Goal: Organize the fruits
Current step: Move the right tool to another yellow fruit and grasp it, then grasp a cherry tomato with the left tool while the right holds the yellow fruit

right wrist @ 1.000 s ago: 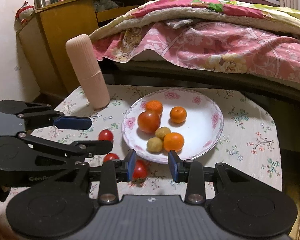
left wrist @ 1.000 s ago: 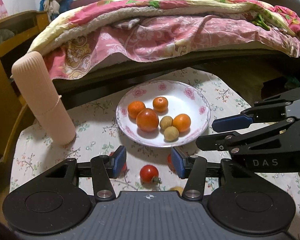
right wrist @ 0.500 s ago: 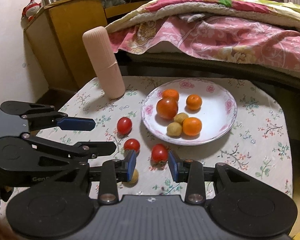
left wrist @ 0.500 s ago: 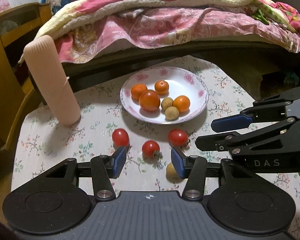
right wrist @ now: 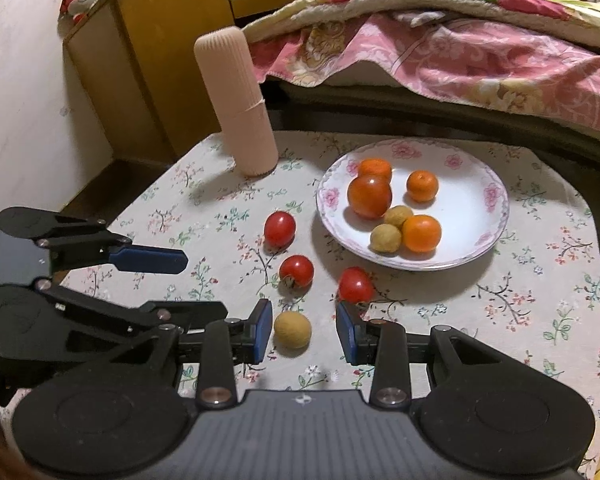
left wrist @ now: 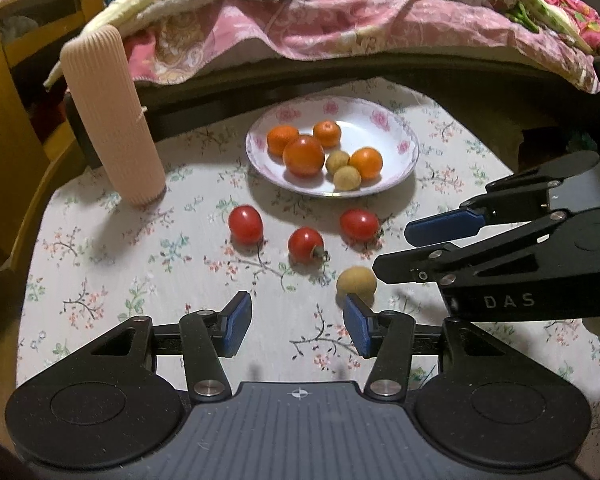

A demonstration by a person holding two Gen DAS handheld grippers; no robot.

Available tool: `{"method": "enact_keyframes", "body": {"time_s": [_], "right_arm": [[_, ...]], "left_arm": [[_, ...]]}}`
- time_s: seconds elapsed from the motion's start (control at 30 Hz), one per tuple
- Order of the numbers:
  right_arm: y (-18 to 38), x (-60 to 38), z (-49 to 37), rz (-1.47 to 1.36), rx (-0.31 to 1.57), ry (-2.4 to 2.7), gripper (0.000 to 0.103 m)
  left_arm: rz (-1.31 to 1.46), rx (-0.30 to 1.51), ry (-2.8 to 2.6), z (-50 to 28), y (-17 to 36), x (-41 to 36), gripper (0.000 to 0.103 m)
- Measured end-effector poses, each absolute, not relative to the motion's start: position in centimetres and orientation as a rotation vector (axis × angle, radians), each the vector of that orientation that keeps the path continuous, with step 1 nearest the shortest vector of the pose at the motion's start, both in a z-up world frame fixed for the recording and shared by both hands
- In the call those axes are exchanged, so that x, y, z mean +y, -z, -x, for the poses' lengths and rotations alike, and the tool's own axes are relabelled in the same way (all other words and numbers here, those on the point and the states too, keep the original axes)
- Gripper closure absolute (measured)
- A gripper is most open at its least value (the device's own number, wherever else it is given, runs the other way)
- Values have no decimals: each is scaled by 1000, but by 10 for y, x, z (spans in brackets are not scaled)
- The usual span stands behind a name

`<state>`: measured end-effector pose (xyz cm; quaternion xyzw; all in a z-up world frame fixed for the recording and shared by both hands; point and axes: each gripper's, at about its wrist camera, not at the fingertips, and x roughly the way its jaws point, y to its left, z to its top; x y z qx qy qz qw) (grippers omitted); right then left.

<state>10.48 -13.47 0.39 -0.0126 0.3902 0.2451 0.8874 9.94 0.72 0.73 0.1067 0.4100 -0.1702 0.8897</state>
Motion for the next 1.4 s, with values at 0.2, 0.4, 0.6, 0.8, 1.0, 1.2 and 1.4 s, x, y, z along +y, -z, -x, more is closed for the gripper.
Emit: {"method": "enact_keyframes", "body": {"time_s": [0.2,0.4,0.6,0.8,1.0,1.2,1.4], "right_arm": [[7,-129,-113,42,841,-518,66],[20,-121,-121,64,877,-548,66],[31,-115,-132,72,893,-569,66],[35,-112,-135,100,886,-580,67],[31,-118,-133,108,897,-560,73],[24,-142,-129,70,892,-509,73],[18,-162,-128,43,895,-465,73]], "left_arm": [[-216,875,360,-105,0,11,43],[-211,908,362,-109,8,15,43],[-206,924,358,-114,13,19,42],[-203,932,370,-118,15,18,42],[-212,921,397,-121,18,11,38],[-179,892,404,-136,18,1,41],[-182,876,389,-159,28,-20,43]]}}
